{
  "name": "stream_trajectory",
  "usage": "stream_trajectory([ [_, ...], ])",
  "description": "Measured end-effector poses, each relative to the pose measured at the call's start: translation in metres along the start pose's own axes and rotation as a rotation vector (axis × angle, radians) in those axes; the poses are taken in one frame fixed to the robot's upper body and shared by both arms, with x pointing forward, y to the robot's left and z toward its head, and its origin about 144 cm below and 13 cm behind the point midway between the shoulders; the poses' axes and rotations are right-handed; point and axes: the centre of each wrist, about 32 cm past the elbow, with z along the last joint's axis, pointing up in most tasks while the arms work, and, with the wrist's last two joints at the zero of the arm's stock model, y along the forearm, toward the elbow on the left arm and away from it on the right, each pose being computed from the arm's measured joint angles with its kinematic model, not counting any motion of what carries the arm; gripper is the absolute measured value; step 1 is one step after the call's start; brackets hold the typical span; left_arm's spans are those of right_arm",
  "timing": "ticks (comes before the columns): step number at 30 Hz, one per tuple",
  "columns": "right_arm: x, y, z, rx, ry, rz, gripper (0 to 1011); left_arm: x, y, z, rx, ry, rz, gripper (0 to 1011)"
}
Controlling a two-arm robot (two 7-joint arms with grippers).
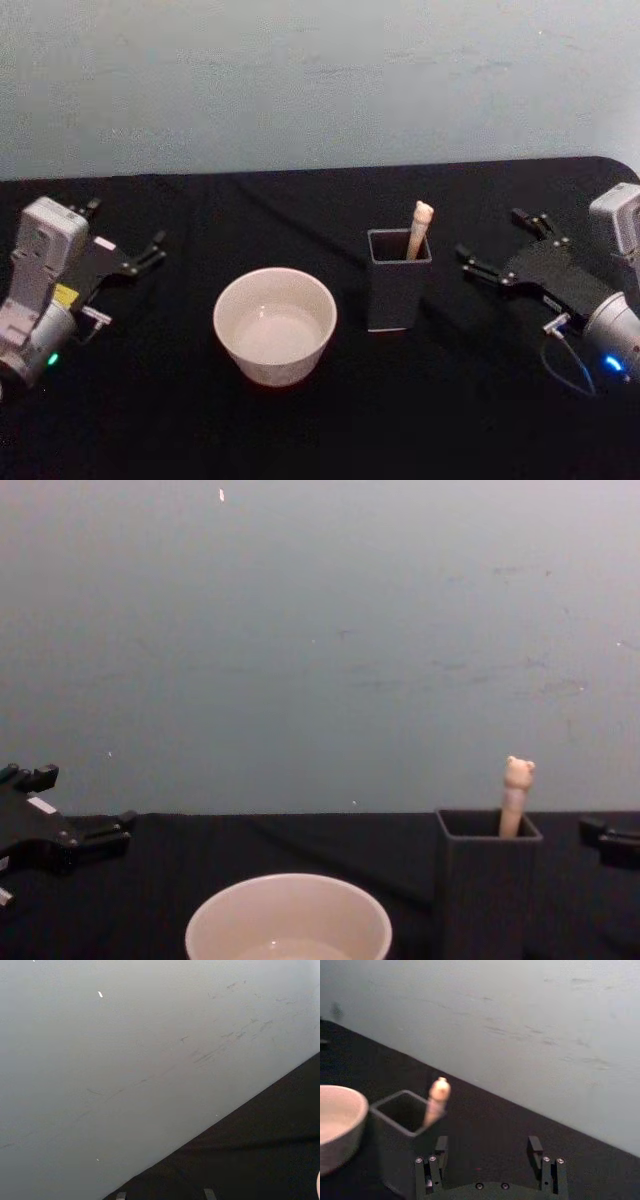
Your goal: Pick up the stirring spoon with one hand, stir inside the cup, then place it back in its original position.
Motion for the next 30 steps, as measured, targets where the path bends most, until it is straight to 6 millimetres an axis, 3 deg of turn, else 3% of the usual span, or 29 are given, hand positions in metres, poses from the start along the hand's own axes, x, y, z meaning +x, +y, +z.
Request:
stream_trajectory([
  [9, -0.003, 0.004, 0.008, 0.021, 0.109, 0.097, 1000, 0.000, 0.000, 0.000, 0.000, 0.000, 0.000, 1001],
  [30, -0.015, 0.054, 0.014, 0.055, 0.172, 0.148, 1000, 0.000, 0.000, 0.000, 0.000, 0.000, 0.000, 1001],
])
